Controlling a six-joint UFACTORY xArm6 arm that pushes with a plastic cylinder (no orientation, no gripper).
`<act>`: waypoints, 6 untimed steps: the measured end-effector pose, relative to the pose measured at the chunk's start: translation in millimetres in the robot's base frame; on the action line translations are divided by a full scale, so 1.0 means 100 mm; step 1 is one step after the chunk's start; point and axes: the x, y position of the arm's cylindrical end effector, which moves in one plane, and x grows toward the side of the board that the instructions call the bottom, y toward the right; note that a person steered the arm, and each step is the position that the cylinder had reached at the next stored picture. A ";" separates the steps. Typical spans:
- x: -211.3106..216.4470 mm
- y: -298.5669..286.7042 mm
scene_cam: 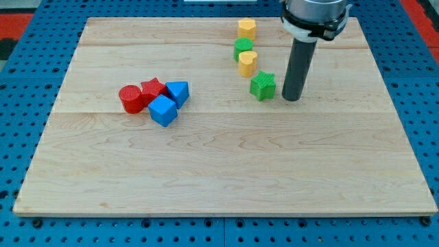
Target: Separate blue cube and red star
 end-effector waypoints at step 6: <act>0.35 -2.31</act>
